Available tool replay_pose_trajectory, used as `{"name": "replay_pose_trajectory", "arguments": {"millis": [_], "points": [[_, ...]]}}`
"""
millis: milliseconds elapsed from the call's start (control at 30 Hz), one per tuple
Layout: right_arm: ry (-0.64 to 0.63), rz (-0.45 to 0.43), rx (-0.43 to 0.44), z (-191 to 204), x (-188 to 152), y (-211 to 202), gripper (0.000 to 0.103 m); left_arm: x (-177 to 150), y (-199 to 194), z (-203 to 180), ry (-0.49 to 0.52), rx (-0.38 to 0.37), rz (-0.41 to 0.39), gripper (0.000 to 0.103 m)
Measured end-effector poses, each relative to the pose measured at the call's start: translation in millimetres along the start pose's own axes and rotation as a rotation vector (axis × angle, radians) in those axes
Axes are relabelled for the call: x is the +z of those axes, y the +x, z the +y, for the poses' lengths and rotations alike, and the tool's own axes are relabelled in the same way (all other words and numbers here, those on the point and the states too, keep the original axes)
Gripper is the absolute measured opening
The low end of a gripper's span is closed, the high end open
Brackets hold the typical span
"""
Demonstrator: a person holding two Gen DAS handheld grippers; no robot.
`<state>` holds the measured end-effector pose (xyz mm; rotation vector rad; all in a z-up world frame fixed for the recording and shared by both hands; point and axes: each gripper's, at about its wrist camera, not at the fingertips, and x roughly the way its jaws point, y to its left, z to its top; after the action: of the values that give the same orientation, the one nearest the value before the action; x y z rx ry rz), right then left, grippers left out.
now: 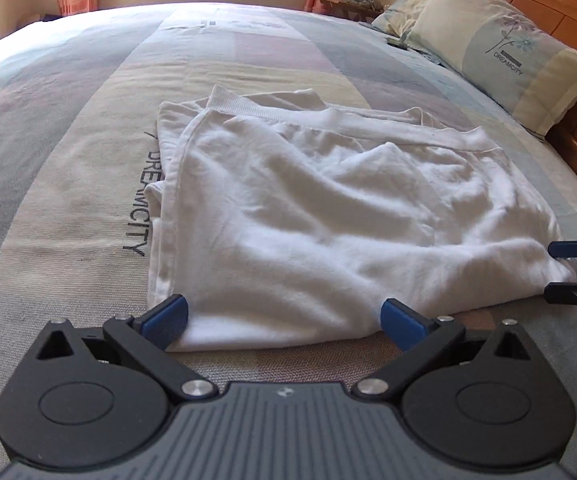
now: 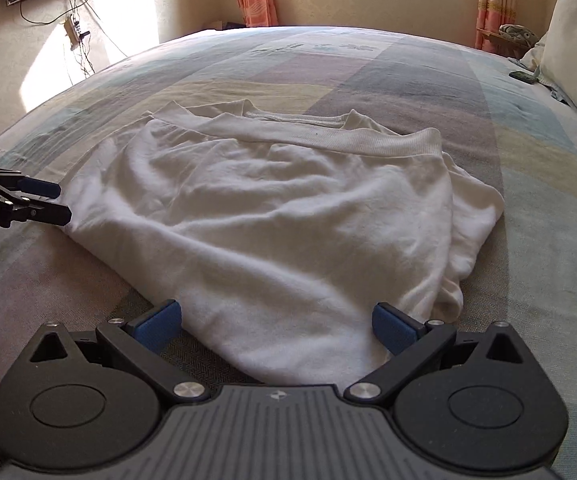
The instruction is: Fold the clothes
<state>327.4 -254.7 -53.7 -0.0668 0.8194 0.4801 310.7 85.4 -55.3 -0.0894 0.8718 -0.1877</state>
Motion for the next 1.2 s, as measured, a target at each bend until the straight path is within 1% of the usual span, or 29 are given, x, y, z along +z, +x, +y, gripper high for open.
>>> {"name": "replay_pose_trajectory", "arguments": {"millis": [67,133,233,300,367,433,533,633,700,733,833,867,933,1000,1033,1067,1100,1133,1200], "points": [[0.025,-0.013,-0.004,0.5,-8.7,-5.2,0.103,-3.3,-8.3,-1.3,-0.029,0.011,0.032,0.102],[0.053,-0.02,-0.01,-0.2,-14.5,-8.8,0.103,-0.3,-17.2,-1.2,-0.056,0.015,0.035,0.102],[0.068,-0.03,-0.017,-0.1,-20.3,-12.0,0.103,16.1,-23.4,-6.4,-0.055,0.03,-0.013,0.102],[0.061,-0.018,-0.026,1.2,-19.2,-9.4,0.103,27.1,-19.2,-13.8,-0.026,0.039,-0.034,0.102],[0.056,-0.002,-0.049,4.7,-16.7,-6.0,0.103,33.8,-8.1,-24.4,0.029,0.073,-0.051,0.102],[0.044,0.008,-0.084,10.2,-15.2,-1.8,0.103,33.5,-4.8,-23.1,0.057,0.073,-0.044,0.102],[-0.012,0.017,-0.14,20.8,-15.8,3.9,0.103,31.6,-1.8,-18.5,0.093,0.066,-0.028,0.103],[0.018,0.044,-0.141,19.3,-12.2,-0.1,0.103,29.8,1.3,-14.0,0.128,0.058,-0.013,0.102],[0.091,0.063,-0.133,18.3,-5.7,-9.6,0.103,28.6,3.3,-10.9,0.152,0.053,-0.002,0.102],[0.133,0.059,-0.125,18.0,-2.2,-14.9,0.103,28.0,4.3,-9.4,0.164,0.051,0.003,0.102],[0.217,-0.03,-0.146,25.2,16.6,-22.9,0.103,40.8,1.6,-14.9,0.236,-0.033,-0.072,0.102],[0.236,-0.053,-0.169,29.3,23.9,-19.3,0.103,43.7,3.7,-16.1,0.254,-0.062,-0.083,0.102],[0.267,-0.069,-0.23,38.6,36.8,-1.2,0.103,46.4,19.1,-17.9,0.285,-0.127,-0.05,0.102],[0.316,-0.026,-0.259,45.6,35.3,24.0,0.103,39.4,34.8,-13.6,0.291,-0.133,0.02,0.102],[0.324,0.002,-0.275,49.3,32.0,35.0,0.103,31.9,38.0,-8.2,0.299,-0.125,0.025,0.102],[0.283,0.009,-0.308,56.4,24.8,40.9,0.103,25.1,35.3,-4.1,0.314,-0.132,0.01,0.102],[0.22,-0.001,-0.346,65.2,16.2,42.2,0.103,18.9,31.2,-0.8,0.329,-0.145,-0.009,0.102],[0.2,-0.01,-0.359,68.7,10.2,40.3,0.103,15.4,28.0,2.2,0.335,-0.156,-0.018,0.102],[0.232,-0.003,-0.344,64.0,7.5,36.4,0.103,12.4,24.0,6.1,0.34,-0.173,-0.024,0.102]]}}
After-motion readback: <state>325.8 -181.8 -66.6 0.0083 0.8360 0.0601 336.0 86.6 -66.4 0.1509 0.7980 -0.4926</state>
